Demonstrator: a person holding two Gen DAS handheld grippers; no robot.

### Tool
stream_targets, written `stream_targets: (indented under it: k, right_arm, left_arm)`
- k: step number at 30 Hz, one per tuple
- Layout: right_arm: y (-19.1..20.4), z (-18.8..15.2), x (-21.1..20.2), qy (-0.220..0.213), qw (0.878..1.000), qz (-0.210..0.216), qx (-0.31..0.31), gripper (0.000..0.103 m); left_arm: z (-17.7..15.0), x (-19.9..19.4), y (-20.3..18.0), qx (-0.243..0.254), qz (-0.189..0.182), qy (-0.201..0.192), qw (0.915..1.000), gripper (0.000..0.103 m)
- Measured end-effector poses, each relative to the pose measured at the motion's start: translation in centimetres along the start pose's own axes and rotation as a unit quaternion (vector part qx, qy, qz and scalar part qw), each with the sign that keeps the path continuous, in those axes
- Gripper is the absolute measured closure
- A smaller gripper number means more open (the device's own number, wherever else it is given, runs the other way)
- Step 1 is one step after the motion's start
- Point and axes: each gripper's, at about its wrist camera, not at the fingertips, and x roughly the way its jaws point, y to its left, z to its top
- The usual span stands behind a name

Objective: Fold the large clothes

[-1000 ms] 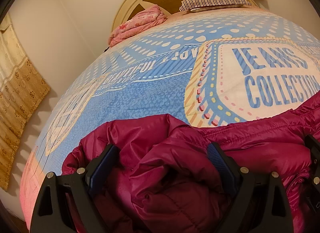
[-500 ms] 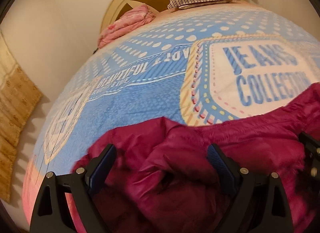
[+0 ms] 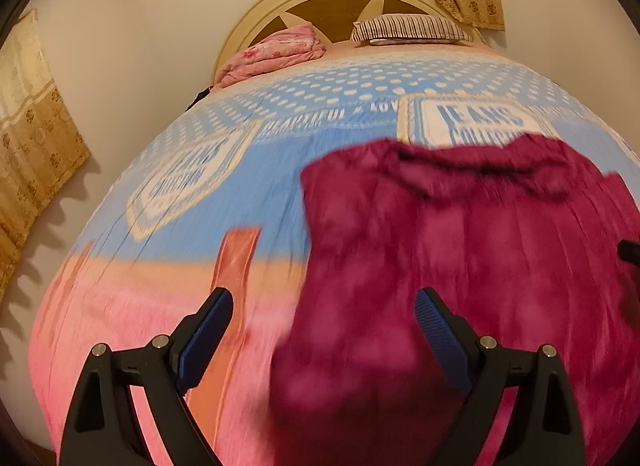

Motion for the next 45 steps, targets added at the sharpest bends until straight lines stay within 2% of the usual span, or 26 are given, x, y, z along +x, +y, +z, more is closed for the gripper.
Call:
stream_targets:
  k: [7, 16, 23, 29, 31, 34, 36, 37, 38, 40, 41, 45]
  right_arm:
    - [-1.5, -8.0, -4.8, -0.002, 1.0, 0.0, 0.022, 0.007]
    - [-2.6, -15.4, -8.5, 0.0, 0.999, -0.02, 0.032, 0.007]
    - [-2.8, -20.5, -10.7, -0.001, 0.999, -0.019, 0.051, 0.007]
    - [-2.4, -23.5, -12.0, -0.009, 0.998, -0.022, 0.063, 0.007]
    - [-2.1, -24.3, -12.3, -0.009, 0.998, -0.016, 0.065, 0.013]
    - [-1.6, -25.2, -12.9, -0.019, 0.998, -0.013, 0.061, 0.028]
    - [-1.2, -25.5, -13.2, -0.023, 0.998, -0.009, 0.052, 0.046]
    - [-1.0, -25.6, -13.4, -0.026, 0.998, -0.004, 0.049, 0.052]
    - [-0.8, -25.6, -13.5, -0.028, 0.998, 0.002, 0.048, 0.063]
    - [-0.6, -25.8, -13.6, -0.029, 0.998, 0.015, 0.045, 0.073]
    - [-0.5, -25.9, -13.7, -0.031, 0.998, 0.018, 0.045, 0.078]
    - [-0.7, -26.2, -14.2, -0.043, 0.997, 0.031, 0.052, 0.087]
  left_arm:
    - [-7.9, -4.2, 2.1, -0.008, 0.008, 0.011, 0.9999, 0.01]
    - [-15.2, -7.4, 4.0, -0.036, 0.0, 0.038, 0.9986, 0.01]
    - [-19.8, -9.7, 3.8, -0.033, -0.013, 0.042, 0.9985, 0.01]
    - [-22.3, -11.2, 4.1, -0.041, -0.026, 0.041, 0.998, 0.01]
    - [-22.9, -11.6, 4.1, -0.048, -0.04, 0.041, 0.9972, 0.01]
    - [-23.4, -12.0, 4.0, -0.055, -0.051, 0.038, 0.9965, 0.01]
    - [-23.5, -12.2, 4.0, -0.056, -0.053, 0.033, 0.9965, 0.011]
    - [-23.6, -12.2, 3.9, -0.055, -0.057, 0.033, 0.9963, 0.017]
    - [-23.7, -12.3, 3.8, -0.052, -0.061, 0.034, 0.9962, 0.023]
    - [-23.7, -12.5, 3.4, -0.046, -0.071, 0.037, 0.9957, 0.049]
    - [-23.7, -12.8, 3.1, -0.039, -0.066, 0.035, 0.9965, 0.055]
    - [-23.6, -13.8, 2.3, -0.006, -0.055, 0.023, 0.9982, 0.088]
